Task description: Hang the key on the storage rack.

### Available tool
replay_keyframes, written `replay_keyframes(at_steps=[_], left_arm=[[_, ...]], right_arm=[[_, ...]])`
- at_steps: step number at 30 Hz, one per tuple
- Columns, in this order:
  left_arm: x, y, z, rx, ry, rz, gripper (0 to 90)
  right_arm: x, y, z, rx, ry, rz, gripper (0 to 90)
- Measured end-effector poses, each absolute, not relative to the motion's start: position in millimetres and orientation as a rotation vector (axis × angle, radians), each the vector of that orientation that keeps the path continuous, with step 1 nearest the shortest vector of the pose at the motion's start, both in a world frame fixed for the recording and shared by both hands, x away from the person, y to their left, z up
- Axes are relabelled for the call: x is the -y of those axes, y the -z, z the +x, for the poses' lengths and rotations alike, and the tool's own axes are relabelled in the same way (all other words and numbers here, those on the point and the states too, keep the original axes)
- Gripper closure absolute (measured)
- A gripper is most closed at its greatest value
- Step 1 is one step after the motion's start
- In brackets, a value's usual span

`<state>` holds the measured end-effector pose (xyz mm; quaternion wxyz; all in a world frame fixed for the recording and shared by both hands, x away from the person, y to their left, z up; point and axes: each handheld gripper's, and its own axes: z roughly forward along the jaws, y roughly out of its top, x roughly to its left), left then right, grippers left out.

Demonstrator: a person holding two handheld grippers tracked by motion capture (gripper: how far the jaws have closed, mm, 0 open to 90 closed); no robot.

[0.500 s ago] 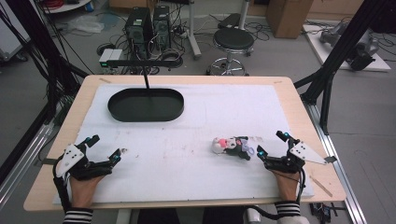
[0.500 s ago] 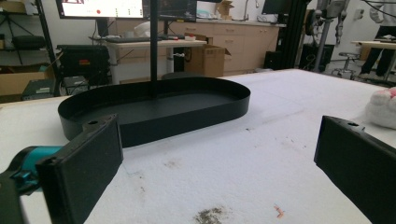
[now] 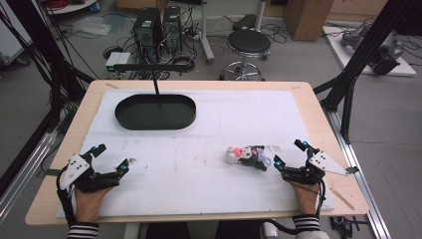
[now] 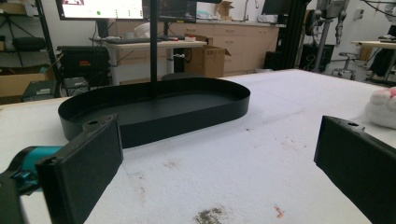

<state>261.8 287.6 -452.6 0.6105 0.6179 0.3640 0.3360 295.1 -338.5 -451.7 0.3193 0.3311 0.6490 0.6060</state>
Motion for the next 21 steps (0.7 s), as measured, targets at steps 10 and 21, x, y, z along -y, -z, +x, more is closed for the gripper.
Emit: replay_keyframes(at_steps=[10, 21], left_arm=[[-288.0, 452.3, 262.5, -0.845, -0.770, 1.429, 1.7], [-288.5, 452.4, 262.7, -0.849, -0.764, 1.426, 1.7]], right_arm=[[338.0, 450.9, 294.9, -1.711, -1.584, 0.874, 1.6], [337.3, 433.4, 298.0, -1.775, -1.577, 0.868, 1.6]])
